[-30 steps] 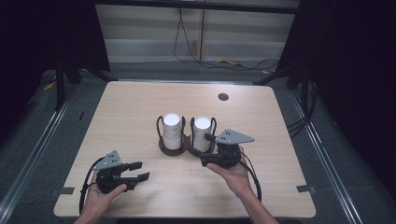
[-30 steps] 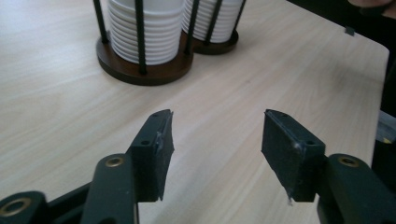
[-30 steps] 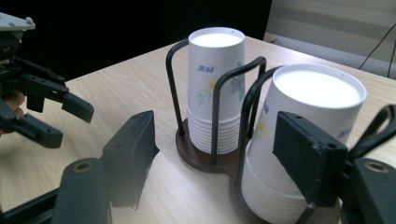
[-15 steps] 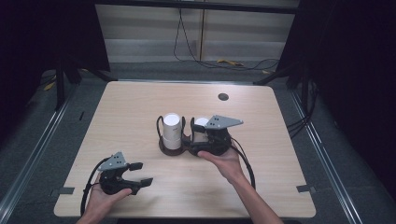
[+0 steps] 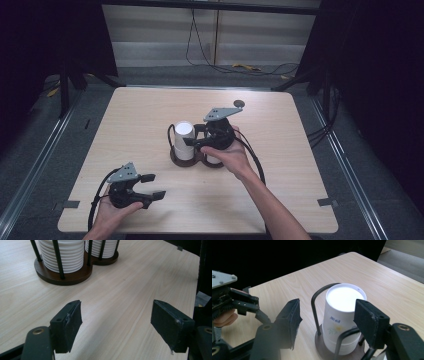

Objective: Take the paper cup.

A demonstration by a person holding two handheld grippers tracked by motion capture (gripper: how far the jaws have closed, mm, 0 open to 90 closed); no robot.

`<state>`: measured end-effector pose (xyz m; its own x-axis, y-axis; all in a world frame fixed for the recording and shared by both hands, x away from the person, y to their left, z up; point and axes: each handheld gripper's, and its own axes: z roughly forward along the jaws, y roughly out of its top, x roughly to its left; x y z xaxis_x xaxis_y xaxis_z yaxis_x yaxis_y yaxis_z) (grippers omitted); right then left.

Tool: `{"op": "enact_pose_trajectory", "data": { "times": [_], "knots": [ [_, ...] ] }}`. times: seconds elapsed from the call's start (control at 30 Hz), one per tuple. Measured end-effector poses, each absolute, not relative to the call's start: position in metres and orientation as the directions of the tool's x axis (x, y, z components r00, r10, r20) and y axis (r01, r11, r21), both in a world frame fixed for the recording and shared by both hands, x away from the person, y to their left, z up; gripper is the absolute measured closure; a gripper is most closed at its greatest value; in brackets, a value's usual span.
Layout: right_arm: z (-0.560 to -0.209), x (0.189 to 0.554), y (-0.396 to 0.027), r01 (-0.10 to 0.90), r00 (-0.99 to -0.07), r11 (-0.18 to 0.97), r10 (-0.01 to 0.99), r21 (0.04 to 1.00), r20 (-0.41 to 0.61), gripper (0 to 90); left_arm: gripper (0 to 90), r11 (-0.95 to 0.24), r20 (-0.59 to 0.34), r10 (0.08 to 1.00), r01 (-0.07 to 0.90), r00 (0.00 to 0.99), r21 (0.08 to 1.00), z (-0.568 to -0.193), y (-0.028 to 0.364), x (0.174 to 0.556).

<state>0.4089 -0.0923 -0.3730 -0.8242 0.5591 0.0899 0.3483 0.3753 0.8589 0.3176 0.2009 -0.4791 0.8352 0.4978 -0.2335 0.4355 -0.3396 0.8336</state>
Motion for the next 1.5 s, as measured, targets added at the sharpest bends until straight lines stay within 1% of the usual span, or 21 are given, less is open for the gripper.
{"op": "enact_pose_trajectory", "data": {
  "times": [0.03,0.1,0.2,0.23,0.33,0.43,0.6,0.63,1.03,1.37,1.5],
  "knots": [
    [-0.371,0.413,-0.089,0.343,-0.823,0.389,0.562,0.855,0.075,37.6,24.5,-0.346,-0.228,0.493,0.429,0.84,0.834,-0.479,0.2,0.317],
    [-0.368,0.419,-0.087,0.355,-0.823,0.391,0.562,0.849,0.085,36.4,24.8,-0.352,-0.226,0.492,0.43,0.841,0.832,-0.479,0.199,0.317],
    [-0.367,0.424,-0.085,0.358,-0.819,0.396,0.568,0.846,0.081,36.6,25.3,-0.349,-0.229,0.493,0.432,0.839,0.832,-0.479,0.199,0.316],
    [-0.368,0.428,-0.081,0.375,-0.824,0.409,0.558,0.832,0.097,36.6,25.6,-0.35,-0.225,0.492,0.427,0.841,0.833,-0.479,0.199,0.316],
    [-0.367,0.431,-0.075,0.367,-0.829,0.447,0.554,0.816,0.069,36.2,25.7,-0.354,-0.224,0.489,0.426,0.843,0.832,-0.479,0.2,0.316],
    [-0.367,0.436,-0.072,0.373,-0.823,0.448,0.564,0.812,0.067,36.3,26.9,-0.364,-0.21,0.486,0.415,0.848,0.834,-0.479,0.199,0.315],
    [-0.367,0.446,-0.07,0.393,-0.822,0.486,0.567,0.781,0.06,34.8,27.6,-0.376,-0.204,0.472,0.405,0.858,0.833,-0.477,0.195,0.314],
    [-0.366,0.448,-0.071,0.398,-0.823,0.482,0.563,0.781,0.072,34.8,27.7,-0.379,-0.204,0.472,0.406,0.858,0.831,-0.477,0.195,0.314],
    [-0.367,0.461,-0.06,0.419,-0.828,0.558,0.559,0.716,0.049,35.0,28.9,-0.379,-0.206,0.478,0.412,0.854,0.829,-0.477,0.195,0.314],
    [-0.367,0.469,-0.052,0.433,-0.842,0.614,0.537,0.66,0.053,37.0,28.7,-0.373,-0.207,0.482,0.413,0.851,0.831,-0.476,0.197,0.315],
    [-0.369,0.472,-0.05,0.438,-0.845,0.627,0.531,0.644,0.057,36.0,28.5,-0.373,-0.209,0.482,0.415,0.851,0.83,-0.477,0.197,0.315]
  ]
}}
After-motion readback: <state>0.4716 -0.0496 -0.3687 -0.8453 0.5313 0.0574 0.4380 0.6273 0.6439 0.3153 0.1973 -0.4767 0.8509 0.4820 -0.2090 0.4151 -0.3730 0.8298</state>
